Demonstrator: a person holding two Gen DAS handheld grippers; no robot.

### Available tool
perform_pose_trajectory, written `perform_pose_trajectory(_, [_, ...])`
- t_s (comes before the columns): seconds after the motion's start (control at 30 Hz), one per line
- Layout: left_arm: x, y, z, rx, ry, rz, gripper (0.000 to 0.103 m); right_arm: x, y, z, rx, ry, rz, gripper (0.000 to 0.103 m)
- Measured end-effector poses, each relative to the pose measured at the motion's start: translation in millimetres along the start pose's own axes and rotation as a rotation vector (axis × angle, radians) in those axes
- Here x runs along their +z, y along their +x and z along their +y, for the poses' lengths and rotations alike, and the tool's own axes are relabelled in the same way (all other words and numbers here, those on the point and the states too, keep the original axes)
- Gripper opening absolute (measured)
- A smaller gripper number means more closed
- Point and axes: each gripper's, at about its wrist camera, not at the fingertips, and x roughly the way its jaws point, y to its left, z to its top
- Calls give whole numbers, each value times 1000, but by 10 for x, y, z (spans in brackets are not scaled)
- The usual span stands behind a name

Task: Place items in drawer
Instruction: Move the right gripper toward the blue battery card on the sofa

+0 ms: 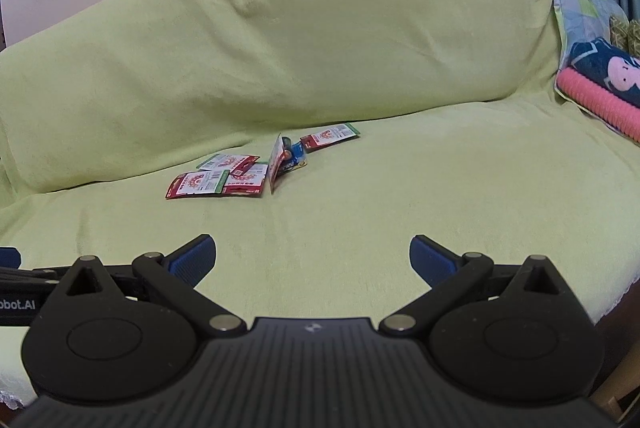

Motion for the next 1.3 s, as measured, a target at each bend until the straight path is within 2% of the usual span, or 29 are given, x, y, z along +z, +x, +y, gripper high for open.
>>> perform_pose_trajectory(0.2, [-191, 59, 27, 2, -6, -28, 101, 128, 146, 37, -37, -40, 13, 102])
perform_pose_trajectory(0.27, [-111, 168, 112, 7, -30, -13, 101, 170, 195, 49, -49, -53, 17, 102])
perform_pose_trajectory(0.33, [-115, 176, 141, 13, -40, -46, 101, 237, 240, 21, -37, -53, -1, 102])
perform_pose_trajectory(0.4, [-103, 190, 121, 22, -36, -60, 101, 243, 254, 24, -10, -56, -36, 102])
perform_pose_trajectory(0.63, [-17, 381, 172, 33, -28, -60, 101, 303, 512, 183, 13, -86, -61, 102])
perform_pose_trajectory(1.3, [391, 929, 93, 35, -12, -77, 101, 579, 1118, 315, 11, -147, -49, 102])
